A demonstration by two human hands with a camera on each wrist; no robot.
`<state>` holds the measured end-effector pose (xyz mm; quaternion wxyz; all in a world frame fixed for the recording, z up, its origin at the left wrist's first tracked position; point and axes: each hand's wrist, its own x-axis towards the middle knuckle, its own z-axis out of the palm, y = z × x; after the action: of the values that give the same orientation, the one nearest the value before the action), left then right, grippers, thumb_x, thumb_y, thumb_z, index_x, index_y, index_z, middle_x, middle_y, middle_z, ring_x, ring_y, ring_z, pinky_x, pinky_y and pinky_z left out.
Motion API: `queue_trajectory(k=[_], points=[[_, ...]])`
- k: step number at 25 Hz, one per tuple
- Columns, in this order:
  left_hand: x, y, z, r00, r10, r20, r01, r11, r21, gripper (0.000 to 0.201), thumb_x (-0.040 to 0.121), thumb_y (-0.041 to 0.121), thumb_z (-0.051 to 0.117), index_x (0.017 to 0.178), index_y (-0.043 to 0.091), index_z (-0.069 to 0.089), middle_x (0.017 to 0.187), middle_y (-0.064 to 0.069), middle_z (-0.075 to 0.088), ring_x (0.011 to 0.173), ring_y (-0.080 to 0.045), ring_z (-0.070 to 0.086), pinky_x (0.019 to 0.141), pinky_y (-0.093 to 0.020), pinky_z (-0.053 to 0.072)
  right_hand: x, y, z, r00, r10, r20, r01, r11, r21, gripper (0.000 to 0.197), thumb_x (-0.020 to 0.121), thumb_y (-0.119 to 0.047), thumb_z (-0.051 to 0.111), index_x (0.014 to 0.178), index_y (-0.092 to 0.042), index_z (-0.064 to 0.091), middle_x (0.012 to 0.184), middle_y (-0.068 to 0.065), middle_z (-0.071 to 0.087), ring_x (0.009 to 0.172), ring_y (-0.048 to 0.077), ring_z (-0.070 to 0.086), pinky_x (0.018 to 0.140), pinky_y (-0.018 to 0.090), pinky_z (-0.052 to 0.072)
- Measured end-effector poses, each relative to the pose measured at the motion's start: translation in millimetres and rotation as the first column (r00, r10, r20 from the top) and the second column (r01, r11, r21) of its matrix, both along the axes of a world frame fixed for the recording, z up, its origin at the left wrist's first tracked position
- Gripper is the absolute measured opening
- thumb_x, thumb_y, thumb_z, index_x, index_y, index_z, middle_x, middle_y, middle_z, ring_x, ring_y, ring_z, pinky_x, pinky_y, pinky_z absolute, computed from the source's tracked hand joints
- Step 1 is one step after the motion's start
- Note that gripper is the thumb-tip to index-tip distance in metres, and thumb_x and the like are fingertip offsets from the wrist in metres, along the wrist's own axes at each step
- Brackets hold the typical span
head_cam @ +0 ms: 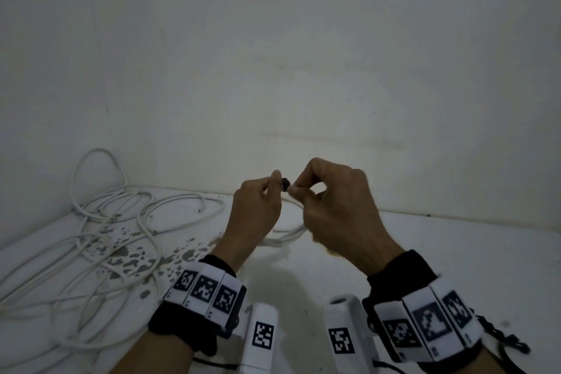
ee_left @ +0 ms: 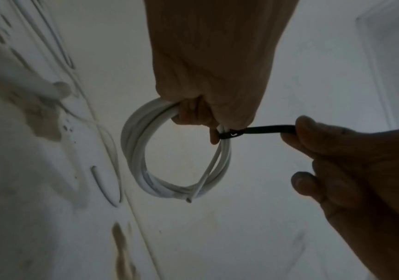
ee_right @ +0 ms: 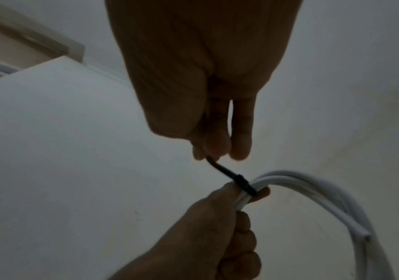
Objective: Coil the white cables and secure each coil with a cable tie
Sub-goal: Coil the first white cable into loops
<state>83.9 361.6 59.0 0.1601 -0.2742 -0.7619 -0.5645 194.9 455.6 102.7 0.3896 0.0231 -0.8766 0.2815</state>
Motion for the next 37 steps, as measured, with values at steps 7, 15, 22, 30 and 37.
queue_trajectory(k=[7, 15, 22, 30, 37], points=[[-5, -3, 7, 0.987, -0.086, 0.137, 0.065, 0.986, 0.156, 0.052, 0.102, 0.034, 0.047, 0.058, 0.01, 0.062, 0.04, 0.0, 0.051, 0.04, -0.012, 0.04, 0.049, -0.021, 0.035, 7, -12, 3, 0.981, 0.181, 0.073, -0.188, 0.976, 0.105, 0.023, 0.084, 0.0, 0.072, 0.071, -0.016, 0.061, 0.077, -0.005, 0.072, 0.059, 0.002, 0.061, 0.058, 0.013, 0.046], [16, 14, -1, 0.968, -0.244, -0.066, 0.24, 0.969, -0.054, 0.035, 0.101, 0.036, 0.046, 0.075, 0.04, 0.068, 0.038, 0.009, 0.029, 0.035, -0.007, 0.03, 0.041, -0.016, 0.021, 18, 37, 25, 0.963, -0.145, -0.228, 0.036, 0.904, -0.426, 0.02, 0.088, -0.011, 0.072, 0.071, -0.012, 0.061, 0.082, 0.0, 0.069, 0.058, 0.026, 0.067, 0.043, 0.025, 0.05], [5, 8, -15, 0.981, -0.192, 0.022, 0.193, 0.977, -0.088, 0.04, 0.102, 0.037, 0.046, 0.067, 0.042, 0.065, 0.04, 0.015, 0.046, 0.04, -0.001, 0.042, 0.047, -0.016, 0.03, 19, 16, 30, 0.943, -0.056, -0.328, -0.097, 0.896, -0.433, 0.022, 0.088, -0.008, 0.07, 0.069, -0.012, 0.059, 0.071, -0.003, 0.067, 0.053, 0.02, 0.064, 0.048, 0.038, 0.053], [-25, -24, 3, 0.838, -0.179, 0.515, -0.026, 0.931, 0.365, 0.035, 0.1, 0.036, 0.051, 0.087, 0.005, 0.061, 0.041, 0.005, 0.03, 0.034, -0.011, 0.023, 0.041, -0.019, 0.021, 81, 47, 78, 0.918, -0.002, -0.398, -0.193, 0.871, -0.452, 0.02, 0.096, -0.011, 0.063, 0.076, -0.011, 0.062, 0.052, -0.002, 0.062, 0.029, 0.016, 0.044, 0.036, 0.033, 0.045], [-5, -12, 16, 0.724, -0.412, 0.553, 0.165, 0.882, 0.441, 0.025, 0.102, 0.038, 0.047, 0.11, 0.014, 0.052, 0.049, 0.007, 0.018, 0.04, -0.009, 0.013, 0.037, -0.019, 0.017, 12, 45, 21, 0.968, 0.152, 0.2, -0.048, 0.893, -0.448, 0.016, 0.084, -0.031, 0.078, 0.094, -0.025, 0.068, 0.085, -0.001, 0.071, 0.067, 0.018, 0.067, 0.058, 0.034, 0.057]])
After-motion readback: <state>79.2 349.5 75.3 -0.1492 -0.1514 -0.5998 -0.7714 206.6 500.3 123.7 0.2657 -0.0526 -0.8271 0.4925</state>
